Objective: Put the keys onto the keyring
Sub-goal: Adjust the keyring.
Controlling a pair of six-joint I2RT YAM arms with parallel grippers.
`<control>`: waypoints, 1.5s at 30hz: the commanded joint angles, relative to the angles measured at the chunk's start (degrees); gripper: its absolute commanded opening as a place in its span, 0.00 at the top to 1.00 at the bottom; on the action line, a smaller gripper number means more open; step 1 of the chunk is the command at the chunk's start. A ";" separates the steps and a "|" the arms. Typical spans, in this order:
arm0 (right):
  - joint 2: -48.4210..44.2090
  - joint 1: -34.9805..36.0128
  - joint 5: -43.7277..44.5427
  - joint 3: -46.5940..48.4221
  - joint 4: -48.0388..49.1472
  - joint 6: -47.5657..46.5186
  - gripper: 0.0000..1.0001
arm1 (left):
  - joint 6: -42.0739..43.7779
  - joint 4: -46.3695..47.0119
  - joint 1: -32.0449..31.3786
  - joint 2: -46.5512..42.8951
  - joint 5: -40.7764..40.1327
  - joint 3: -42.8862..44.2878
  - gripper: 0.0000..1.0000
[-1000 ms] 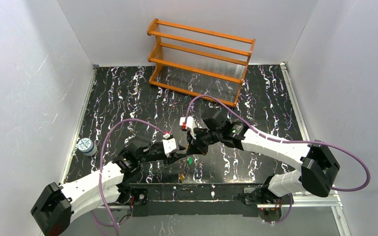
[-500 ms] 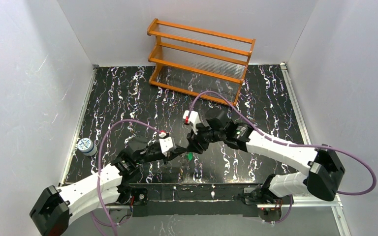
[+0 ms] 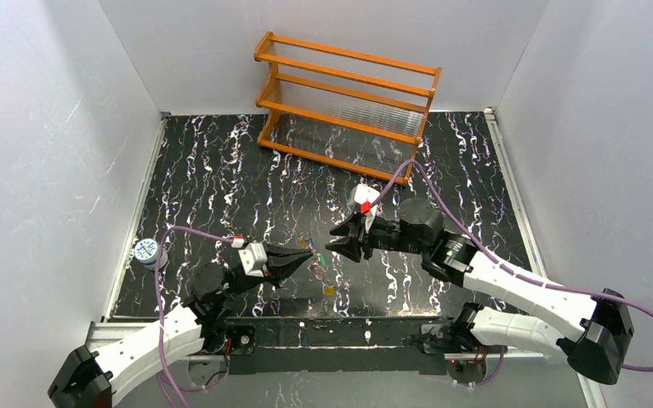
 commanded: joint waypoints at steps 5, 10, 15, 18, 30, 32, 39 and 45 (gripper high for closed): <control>-0.55 0.02 -9.09 -2.91 10.98 -6.18 0.54 | -2.78 14.71 -0.34 -0.50 1.61 -1.84 1.00; -1.93 0.02 -10.12 -5.97 17.37 -7.11 0.58 | -4.02 18.72 -0.33 1.77 3.14 -2.24 1.00; -1.11 0.01 -13.45 -6.05 19.27 -7.51 0.56 | -4.22 20.17 -0.35 3.50 3.47 -1.72 1.00; 0.39 0.05 -16.08 -5.06 18.90 -7.46 0.55 | -4.12 20.62 -0.34 4.34 3.79 -1.44 1.00; 4.31 0.00 -18.05 -2.88 19.71 -5.32 0.94 | -4.82 21.53 -0.33 5.67 4.54 -1.36 1.00; 4.19 -0.02 -17.35 -2.82 19.52 -5.28 0.99 | -4.99 21.53 -0.31 6.04 4.74 -1.50 1.00; 3.52 0.01 -14.11 -0.93 11.81 -8.80 0.99 | -4.69 20.57 -0.36 7.16 4.88 -2.22 0.82; 6.06 -0.01 -11.51 6.12 -5.34 -14.32 0.99 | 3.07 2.37 -0.36 3.88 3.52 2.38 0.59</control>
